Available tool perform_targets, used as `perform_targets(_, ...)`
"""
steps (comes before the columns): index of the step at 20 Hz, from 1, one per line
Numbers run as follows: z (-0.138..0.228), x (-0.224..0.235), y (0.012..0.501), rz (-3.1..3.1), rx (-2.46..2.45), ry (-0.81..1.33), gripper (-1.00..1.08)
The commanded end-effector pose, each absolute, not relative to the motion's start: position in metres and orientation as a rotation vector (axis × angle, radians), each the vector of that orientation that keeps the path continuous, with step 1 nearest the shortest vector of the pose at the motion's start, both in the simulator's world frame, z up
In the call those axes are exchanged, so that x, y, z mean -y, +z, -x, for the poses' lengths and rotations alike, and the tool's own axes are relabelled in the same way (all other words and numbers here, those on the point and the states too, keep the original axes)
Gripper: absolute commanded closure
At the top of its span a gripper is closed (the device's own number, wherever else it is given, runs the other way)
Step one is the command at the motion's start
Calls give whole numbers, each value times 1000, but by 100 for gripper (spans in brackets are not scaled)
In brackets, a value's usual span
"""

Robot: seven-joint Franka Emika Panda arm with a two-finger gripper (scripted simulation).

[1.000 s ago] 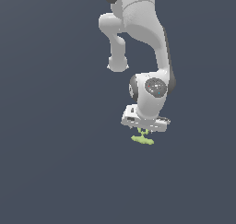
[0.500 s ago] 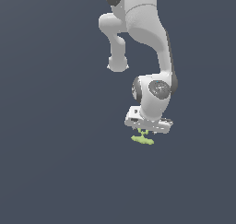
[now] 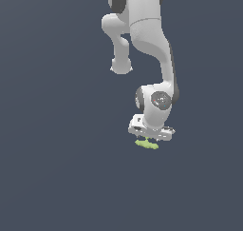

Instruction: Pick up the object and move it to a goal position.

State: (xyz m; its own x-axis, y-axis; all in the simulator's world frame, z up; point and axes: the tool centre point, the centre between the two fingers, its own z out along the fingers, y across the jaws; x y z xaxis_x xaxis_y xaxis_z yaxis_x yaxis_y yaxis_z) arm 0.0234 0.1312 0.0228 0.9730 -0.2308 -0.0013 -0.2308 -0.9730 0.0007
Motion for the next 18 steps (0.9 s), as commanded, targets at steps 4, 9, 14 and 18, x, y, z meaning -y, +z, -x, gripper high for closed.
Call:
perform_targets(4,-25,-132,12,-3120,367,0,-92)
perform_targets(9,-25,-132,12,-3120,367,0,108)
perform_targets(14,-25,-132,12,-3120,367,0,108)
perform_targets(18,-25,-130,13,-3120,367,0,108)
